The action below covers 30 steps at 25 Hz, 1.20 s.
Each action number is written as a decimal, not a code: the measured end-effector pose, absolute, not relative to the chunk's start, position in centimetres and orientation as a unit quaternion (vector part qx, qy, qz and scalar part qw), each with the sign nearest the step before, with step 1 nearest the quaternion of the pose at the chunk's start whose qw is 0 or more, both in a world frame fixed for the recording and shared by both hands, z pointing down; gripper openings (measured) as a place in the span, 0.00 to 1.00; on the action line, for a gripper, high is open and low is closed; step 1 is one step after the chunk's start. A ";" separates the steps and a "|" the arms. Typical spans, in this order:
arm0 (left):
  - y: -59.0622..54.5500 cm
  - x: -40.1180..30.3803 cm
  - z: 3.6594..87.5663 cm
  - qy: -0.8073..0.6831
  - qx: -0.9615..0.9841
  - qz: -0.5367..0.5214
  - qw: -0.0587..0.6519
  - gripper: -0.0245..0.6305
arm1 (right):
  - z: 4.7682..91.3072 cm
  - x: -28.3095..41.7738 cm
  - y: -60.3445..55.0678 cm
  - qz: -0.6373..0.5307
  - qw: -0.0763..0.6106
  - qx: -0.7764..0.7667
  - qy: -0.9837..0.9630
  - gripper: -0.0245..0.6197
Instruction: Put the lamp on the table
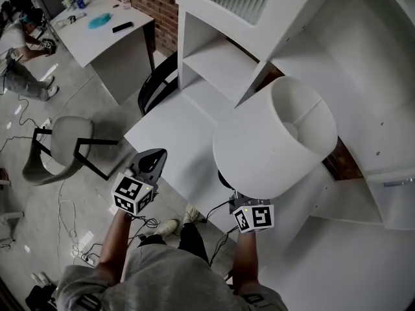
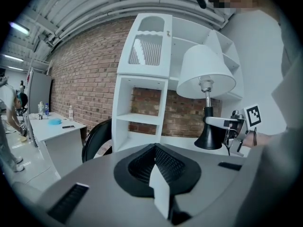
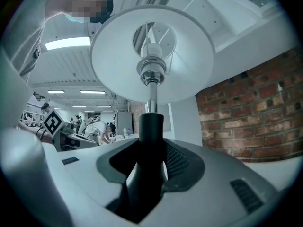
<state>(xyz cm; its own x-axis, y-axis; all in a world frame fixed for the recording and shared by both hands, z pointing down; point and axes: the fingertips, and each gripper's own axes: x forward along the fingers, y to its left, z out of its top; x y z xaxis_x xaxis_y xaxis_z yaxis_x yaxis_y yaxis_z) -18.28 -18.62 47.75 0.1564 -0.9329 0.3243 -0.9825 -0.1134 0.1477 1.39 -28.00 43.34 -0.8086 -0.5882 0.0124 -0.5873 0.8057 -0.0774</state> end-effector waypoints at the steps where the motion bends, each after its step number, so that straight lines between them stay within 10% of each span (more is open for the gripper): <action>1: -18.5 -18.4 48.0 -0.646 0.741 0.074 0.167 0.04 | 43.6 1.0 -28.1 -0.038 0.005 -0.305 0.952 0.30; 30: -16.0 -21.6 55.2 -0.689 0.686 0.077 0.221 0.04 | 52.2 -7.1 -29.9 -0.075 -0.013 -0.224 0.972 0.30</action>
